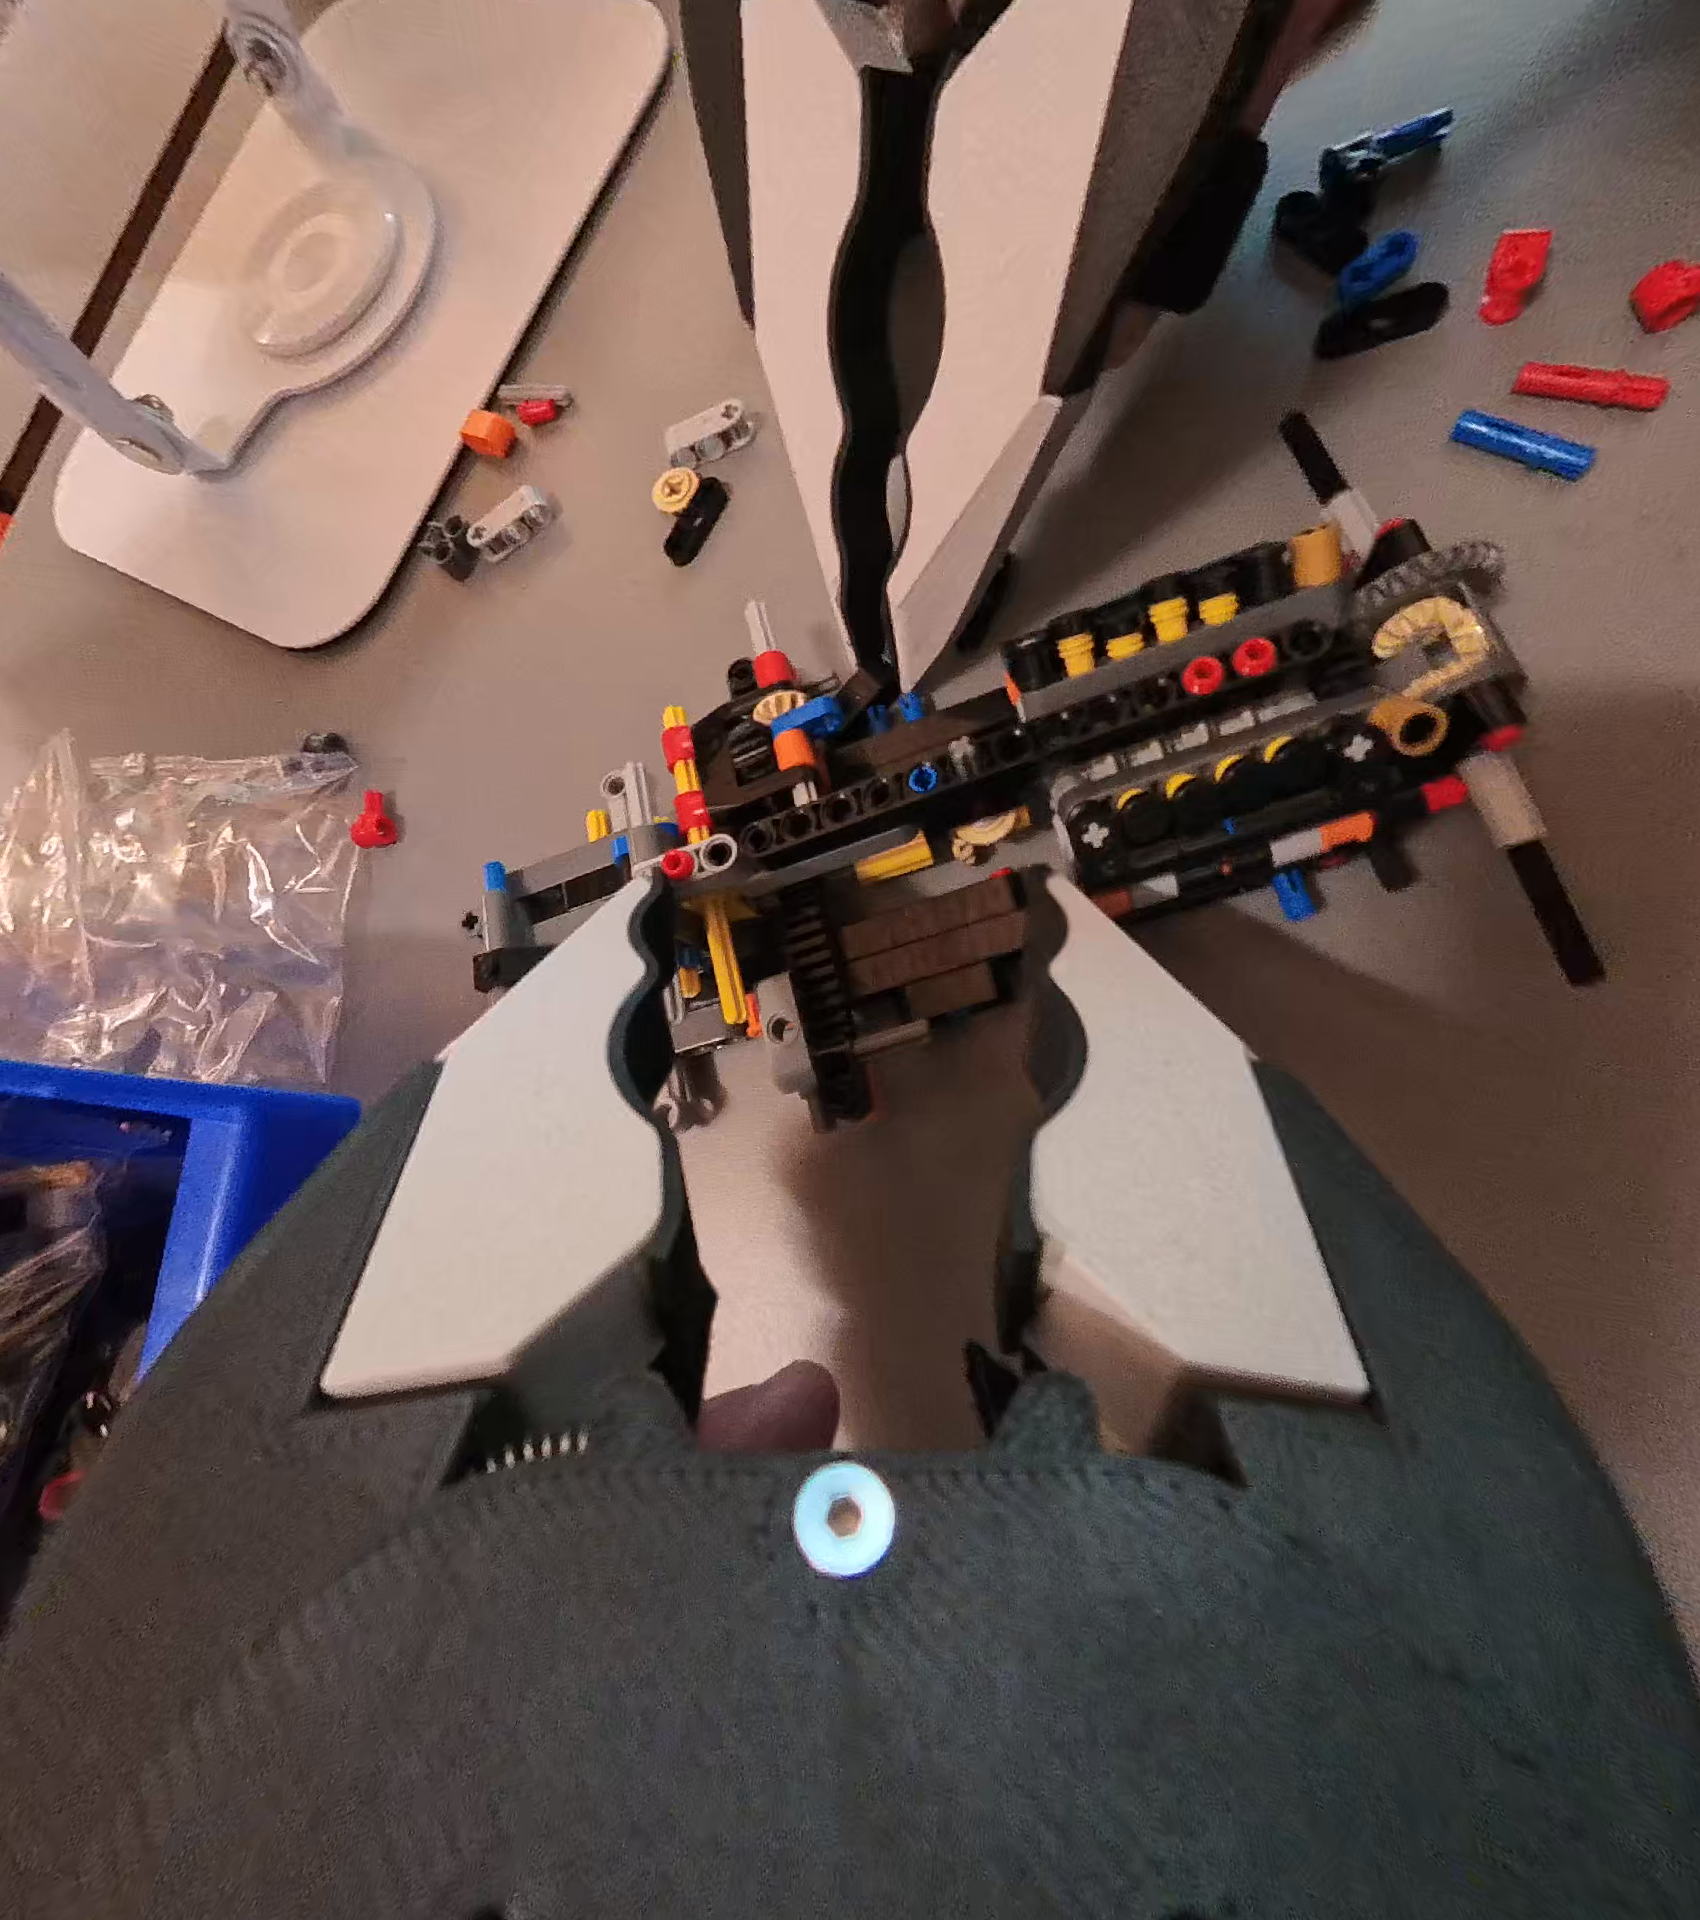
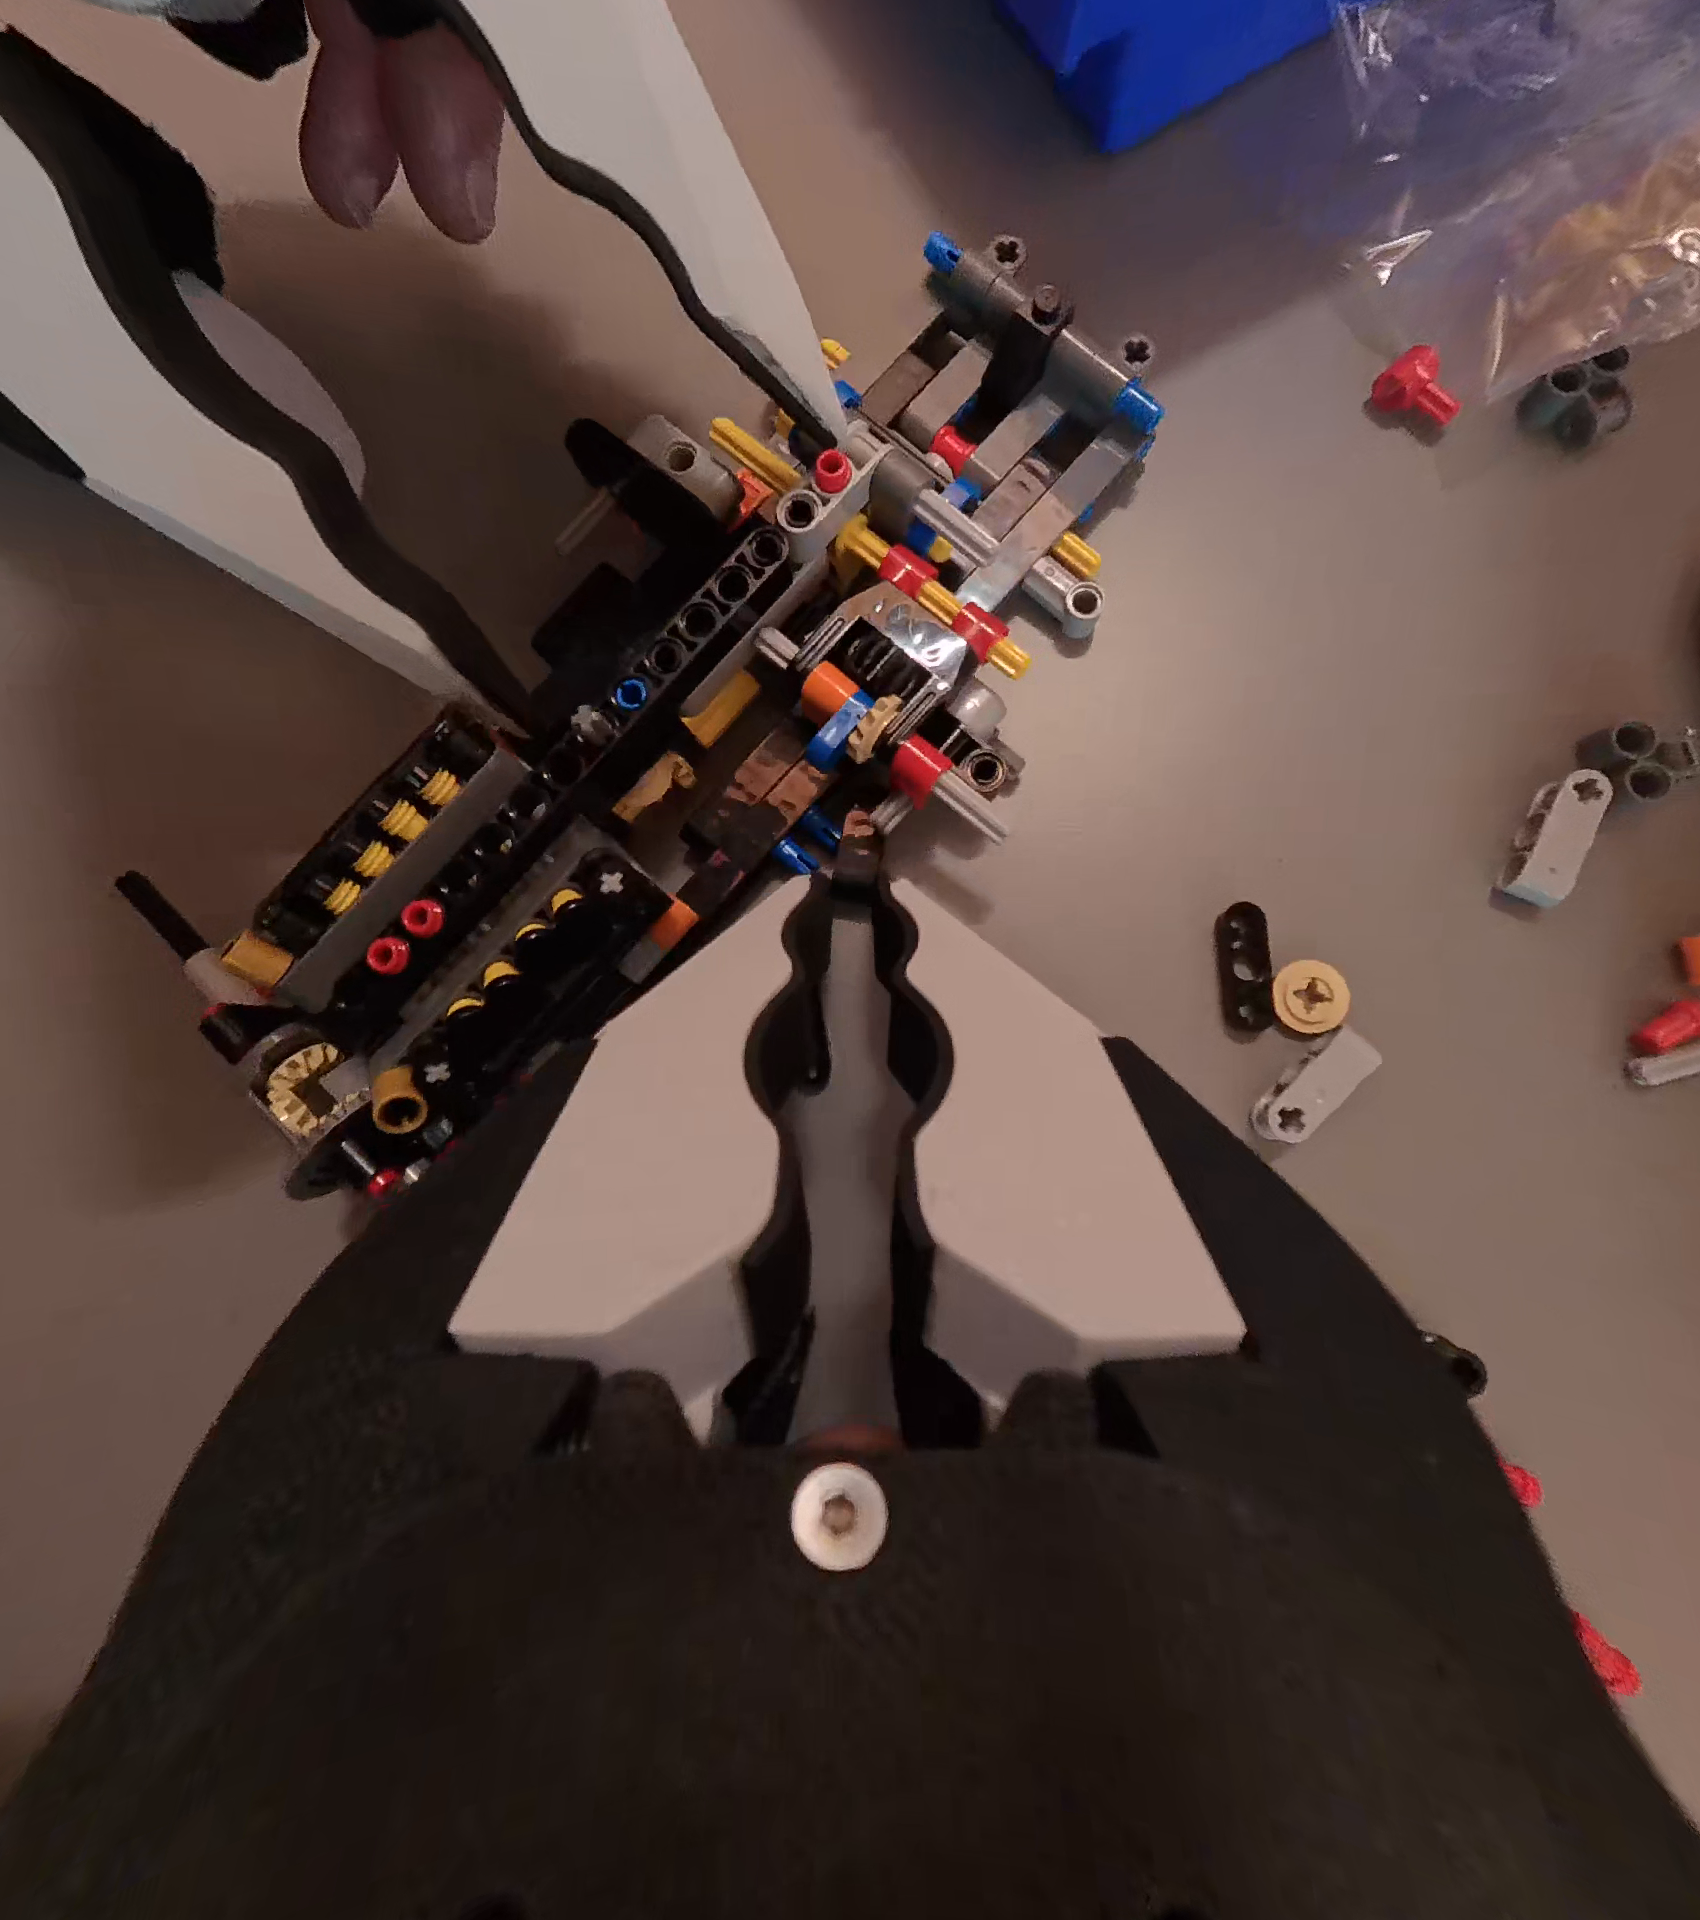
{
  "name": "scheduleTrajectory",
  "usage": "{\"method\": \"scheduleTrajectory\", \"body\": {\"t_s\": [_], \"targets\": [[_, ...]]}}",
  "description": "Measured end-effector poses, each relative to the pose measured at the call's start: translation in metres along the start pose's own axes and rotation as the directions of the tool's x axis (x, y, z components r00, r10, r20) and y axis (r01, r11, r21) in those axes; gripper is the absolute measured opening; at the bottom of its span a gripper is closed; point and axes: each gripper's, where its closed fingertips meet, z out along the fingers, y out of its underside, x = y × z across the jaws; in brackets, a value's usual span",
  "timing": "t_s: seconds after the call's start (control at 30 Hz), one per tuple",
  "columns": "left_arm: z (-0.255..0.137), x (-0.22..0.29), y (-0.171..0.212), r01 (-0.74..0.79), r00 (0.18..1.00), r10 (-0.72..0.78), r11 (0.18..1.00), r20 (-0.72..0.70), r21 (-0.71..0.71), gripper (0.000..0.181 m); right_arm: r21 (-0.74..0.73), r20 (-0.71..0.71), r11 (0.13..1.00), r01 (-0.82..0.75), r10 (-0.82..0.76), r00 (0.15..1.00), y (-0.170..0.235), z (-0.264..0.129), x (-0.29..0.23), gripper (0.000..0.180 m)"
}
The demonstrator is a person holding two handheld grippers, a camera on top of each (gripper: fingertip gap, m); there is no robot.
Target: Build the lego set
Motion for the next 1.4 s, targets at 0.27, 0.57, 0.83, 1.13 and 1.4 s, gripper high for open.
{"method": "scheduleTrajectory", "body": {"t_s": [0.27, 0.57, 0.83, 1.13, 1.4], "targets": [[0.004, -0.005, -0.002, 0.006, 0.995, -0.01, 0.999, 0.097, 0.04, 0.059, -0.004, -0.003, 1.0, -0.013, 0.013, 1.0, -0.001, 0.0, -0.002, 0.005], [0.007, -0.004, -0.004, 0.026, 0.987, -0.036, 0.998, 0.159, 0.062, 0.055, 0.003, -0.052, 0.999, -0.05, 0.05, 0.997, 0.004, -0.006, -0.001, 0.005], [0.01, 0.001, -0.001, 0.054, 0.988, -0.059, 0.998, 0.142, 0.042, 0.051, 0.023, -0.065, 0.995, -0.102, 0.103, 0.993, 0.008, -0.007, -0.004, 0.005], [-0.001, 0.012, 0.009, 0.084, 0.995, -0.085, 0.996, 0.049, 0.019, 0.041, 0.031, -0.064, 0.995, -0.1, 0.102, 0.993, 0.008, -0.007, -0.004, 0.005], [0.007, 0.015, 0.003, 0.062, 0.998, -0.062, 0.998, 0.018, 0.024, 0.039, 0.036, -0.098, 0.995, -0.097, 0.1, 0.99, 0.008, -0.007, -0.002, 0.005]]}}
